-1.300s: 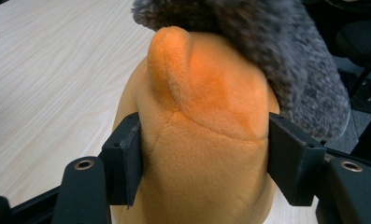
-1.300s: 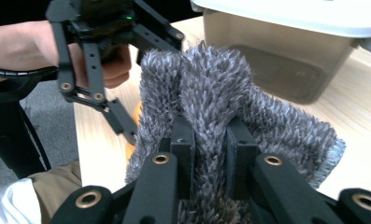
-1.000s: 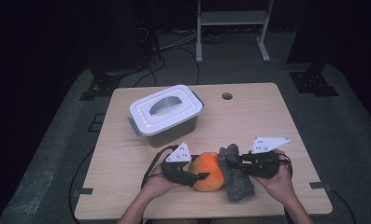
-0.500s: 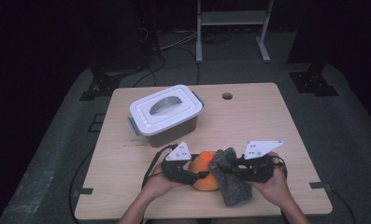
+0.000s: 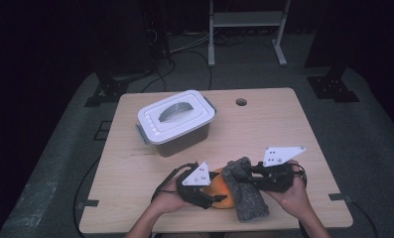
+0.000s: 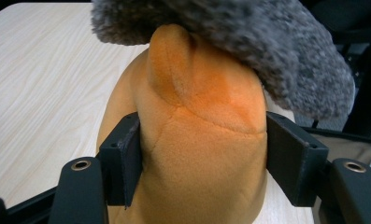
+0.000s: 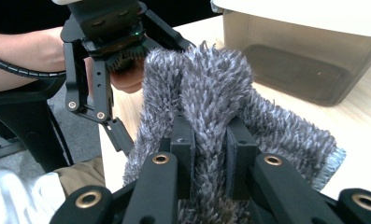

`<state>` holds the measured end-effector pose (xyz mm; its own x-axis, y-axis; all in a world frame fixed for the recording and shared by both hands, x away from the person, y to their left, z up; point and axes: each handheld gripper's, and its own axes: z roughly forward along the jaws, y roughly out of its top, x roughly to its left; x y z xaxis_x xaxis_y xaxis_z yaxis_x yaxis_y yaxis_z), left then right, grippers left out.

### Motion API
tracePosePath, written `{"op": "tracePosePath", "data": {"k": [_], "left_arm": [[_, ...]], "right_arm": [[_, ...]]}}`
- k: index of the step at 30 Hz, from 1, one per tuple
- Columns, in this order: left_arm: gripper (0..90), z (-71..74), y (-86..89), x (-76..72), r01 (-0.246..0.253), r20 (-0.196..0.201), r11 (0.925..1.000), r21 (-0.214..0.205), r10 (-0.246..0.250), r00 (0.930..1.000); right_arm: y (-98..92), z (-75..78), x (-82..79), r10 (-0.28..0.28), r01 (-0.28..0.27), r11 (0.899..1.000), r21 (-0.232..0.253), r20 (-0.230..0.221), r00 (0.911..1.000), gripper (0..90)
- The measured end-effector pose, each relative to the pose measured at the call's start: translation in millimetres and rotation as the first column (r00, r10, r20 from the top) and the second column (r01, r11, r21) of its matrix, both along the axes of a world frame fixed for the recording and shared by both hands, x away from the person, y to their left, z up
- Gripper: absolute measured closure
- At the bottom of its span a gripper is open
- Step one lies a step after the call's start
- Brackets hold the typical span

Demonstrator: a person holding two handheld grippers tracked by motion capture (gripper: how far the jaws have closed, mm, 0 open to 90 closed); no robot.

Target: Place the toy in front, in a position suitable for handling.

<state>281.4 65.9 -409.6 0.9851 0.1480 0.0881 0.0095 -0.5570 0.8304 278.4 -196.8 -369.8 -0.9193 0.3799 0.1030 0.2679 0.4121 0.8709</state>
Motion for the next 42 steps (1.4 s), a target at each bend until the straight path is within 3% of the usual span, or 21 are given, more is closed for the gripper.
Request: {"op": "tracePosePath", "data": {"k": [7,15,20,25,32,42], "left_arm": [[35.9,0.0,4.2,1.4,0.024,-0.009,0.9997,0.000,-0.024,0.9997],[36.0,-0.6,12.3,6.0,0.009,-0.038,0.9998,-0.017,-0.010,0.9992],[21.8,2.1,10.1,7.8,-0.002,-0.082,0.9994,-0.035,-0.001,0.9967],[32.1,0.3,10.4,3.9,0.033,-0.061,0.9988,-0.037,-0.035,0.9975],[34.8,1.9,-0.8,-8.8,0.116,0.035,0.9928,0.030,-0.117,0.9926],[40.0,1.5,-0.2,-8.1,0.127,0.033,0.9913,0.033,-0.128,0.9912]], "right_arm": [[-8.7,-9.2,7.4,0.006,-0.006,1.000,0.005,-0.055,0.9985,76.2],[-21.3,-19.0,13.7,0.007,-0.012,0.999,-0.040,-0.119,0.9929,76.3],[-20.3,-21.8,14.0,0.053,-0.059,0.997,-0.039,-0.147,0.9878,76.3],[-13.5,-16.5,10.2,0.095,-0.101,0.994,-0.040,-0.141,0.9855,76.4],[0.2,-4.2,4.3,0.138,-0.139,0.990,-0.006,-0.106,0.9848,76.4],[-6.0,-12.3,13.3,0.101,-0.102,0.995,0.002,-0.137,0.9854,76.8]]}}
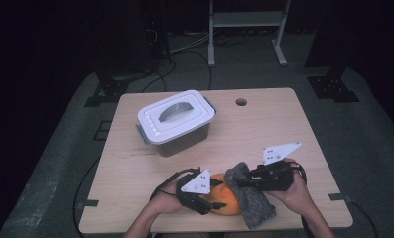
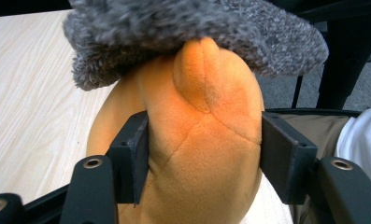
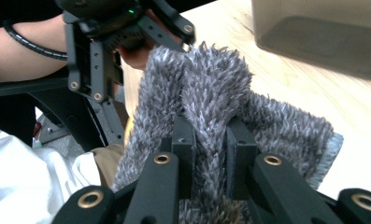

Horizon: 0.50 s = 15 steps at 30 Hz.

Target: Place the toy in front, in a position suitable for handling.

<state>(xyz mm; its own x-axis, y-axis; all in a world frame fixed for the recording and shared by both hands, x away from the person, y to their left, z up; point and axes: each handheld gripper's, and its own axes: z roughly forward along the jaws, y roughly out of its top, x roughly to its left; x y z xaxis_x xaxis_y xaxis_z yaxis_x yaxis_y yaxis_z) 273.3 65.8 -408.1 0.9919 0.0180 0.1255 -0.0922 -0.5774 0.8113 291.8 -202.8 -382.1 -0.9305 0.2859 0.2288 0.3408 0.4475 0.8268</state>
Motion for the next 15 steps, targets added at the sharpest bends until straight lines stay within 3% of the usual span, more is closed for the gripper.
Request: {"op": "tracePosePath", "data": {"k": [9,15], "left_arm": [[44.1,-1.1,8.5,9.1,-0.060,-0.031,0.9973,-0.042,0.059,0.9978],[44.7,-3.1,23.4,24.1,-0.144,-0.118,0.9850,-0.095,0.133,0.9841]], "right_arm": [[-13.3,-10.1,6.8,-0.040,0.040,0.999,-0.004,-0.038,0.9985,77.2],[-20.4,-13.5,8.2,-0.054,0.053,0.999,-0.008,-0.053,0.9972,77.4]]}}
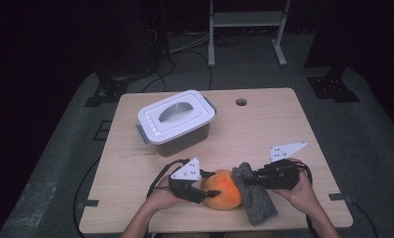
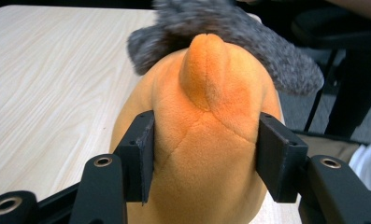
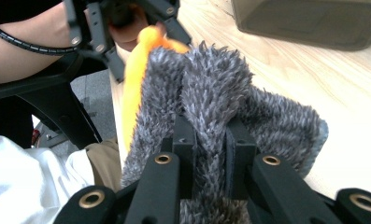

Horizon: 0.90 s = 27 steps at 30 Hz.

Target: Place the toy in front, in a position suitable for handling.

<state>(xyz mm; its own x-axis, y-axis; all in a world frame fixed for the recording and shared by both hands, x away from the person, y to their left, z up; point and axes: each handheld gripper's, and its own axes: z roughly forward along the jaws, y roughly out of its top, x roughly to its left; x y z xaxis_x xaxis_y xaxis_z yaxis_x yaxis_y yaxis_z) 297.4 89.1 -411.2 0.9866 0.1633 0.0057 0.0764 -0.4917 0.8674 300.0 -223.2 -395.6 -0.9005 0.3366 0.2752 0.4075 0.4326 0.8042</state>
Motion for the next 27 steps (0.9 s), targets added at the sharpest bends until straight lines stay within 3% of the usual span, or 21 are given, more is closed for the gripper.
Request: {"op": "tracePosePath", "data": {"k": [2,6,8,13,14,16,20,27], "left_arm": [[43.8,0.4,2.9,3.8,-0.045,-0.022,0.9989,-0.013,0.044,0.9988],[43.6,1.3,3.4,5.7,-0.087,-0.044,0.9960,-0.021,0.086,0.9953],[43.7,1.2,0.8,3.9,-0.077,-0.040,0.9968,-0.022,0.076,0.9963],[43.2,1.3,-8.8,-5.4,-0.009,0.015,1.0000,0.004,0.009,0.9998],[42.8,1.5,-16.0,-12.1,0.036,0.046,0.9990,0.026,-0.037,0.9982],[42.0,1.7,-22.1,-17.9,0.070,0.077,0.9961,0.053,-0.074,0.9943],[41.3,2.0,-27.1,-23.2,0.080,0.097,0.9941,0.073,-0.087,0.9914],[43.5,1.5,-24.8,-22.5,0.095,0.101,0.9921,0.082,-0.103,0.9895]], "right_arm": [[0.4,1.4,-0.9,0.001,-0.001,1.000,-0.001,0.006,1.0000,77.5],[5.3,7.5,-5.8,0.012,-0.011,1.000,-0.016,0.035,0.9993,77.6],[9.0,10.7,-8.7,0.026,-0.025,1.000,-0.018,0.044,0.9987,77.6],[19.6,19.6,-15.2,0.057,-0.056,0.998,-0.013,0.073,0.9957,77.7],[21.5,21.7,-16.3,0.063,-0.062,0.998,-0.010,0.080,0.9948,77.7],[25.0,25.2,-18.0,0.071,-0.071,0.997,-0.005,0.093,0.9931,77.6],[27.8,27.0,-19.1,0.076,-0.076,0.997,-0.008,0.101,0.9919,77.6],[15.6,15.8,-8.4,0.040,-0.041,0.999,0.016,0.052,0.9979,77.7]]}}
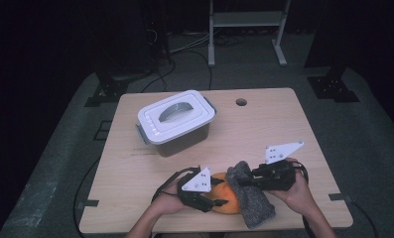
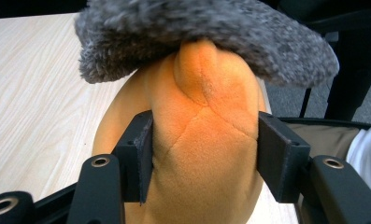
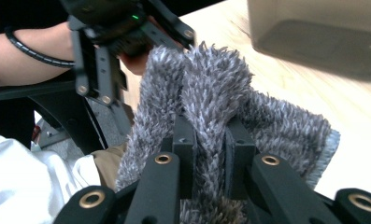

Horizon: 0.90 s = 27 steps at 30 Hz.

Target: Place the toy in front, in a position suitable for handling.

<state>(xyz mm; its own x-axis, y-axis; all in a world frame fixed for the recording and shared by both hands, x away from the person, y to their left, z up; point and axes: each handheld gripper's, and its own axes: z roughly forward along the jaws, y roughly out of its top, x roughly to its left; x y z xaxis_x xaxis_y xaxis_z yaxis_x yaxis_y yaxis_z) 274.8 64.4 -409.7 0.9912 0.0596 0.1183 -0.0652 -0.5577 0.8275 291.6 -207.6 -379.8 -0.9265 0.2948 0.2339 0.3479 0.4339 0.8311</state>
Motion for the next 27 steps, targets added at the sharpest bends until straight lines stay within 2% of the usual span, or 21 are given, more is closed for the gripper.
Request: {"op": "tracePosePath", "data": {"k": [4,7,10,18,21,23,27], "left_arm": [[43.6,-0.7,4.1,3.5,-0.007,-0.007,0.9999,-0.007,0.007,1.0000],[43.8,-0.1,9.2,7.4,-0.030,-0.018,0.9994,-0.018,0.030,0.9994],[44.3,-1.1,16.9,14.0,-0.062,-0.054,0.9970,-0.046,0.060,0.9968],[44.7,-4.5,31.7,28.6,-0.160,-0.150,0.9813,-0.107,0.144,0.9782],[45.0,-4.2,33.7,30.6,-0.179,-0.164,0.9778,-0.109,0.160,0.9733],[45.4,-3.3,31.5,28.6,-0.177,-0.159,0.9784,-0.106,0.159,0.9744],[45.3,-1.3,16.6,18.9,-0.138,-0.106,0.9869,-0.084,0.129,0.9859]], "right_arm": [[-8.3,-9.6,6.8,-0.022,0.022,1.000,0.002,-0.038,0.9990,77.6],[-14.2,-15.3,10.6,-0.040,0.040,0.999,-0.003,-0.061,0.9973,77.7],[-18.5,-19.9,12.3,-0.053,0.052,0.999,-0.007,-0.077,0.9956,77.6],[-22.9,-24.5,13.9,-0.062,0.063,0.998,0.007,-0.097,0.9934,77.7],[-23.5,-23.2,12.9,-0.060,0.061,0.998,0.010,-0.095,0.9936,77.6],[-22.5,-19.2,10.7,-0.054,0.056,0.998,0.016,-0.085,0.9949,77.6],[-11.3,-7.7,4.7,-0.028,0.029,0.999,0.021,-0.043,0.9987,77.6]]}}
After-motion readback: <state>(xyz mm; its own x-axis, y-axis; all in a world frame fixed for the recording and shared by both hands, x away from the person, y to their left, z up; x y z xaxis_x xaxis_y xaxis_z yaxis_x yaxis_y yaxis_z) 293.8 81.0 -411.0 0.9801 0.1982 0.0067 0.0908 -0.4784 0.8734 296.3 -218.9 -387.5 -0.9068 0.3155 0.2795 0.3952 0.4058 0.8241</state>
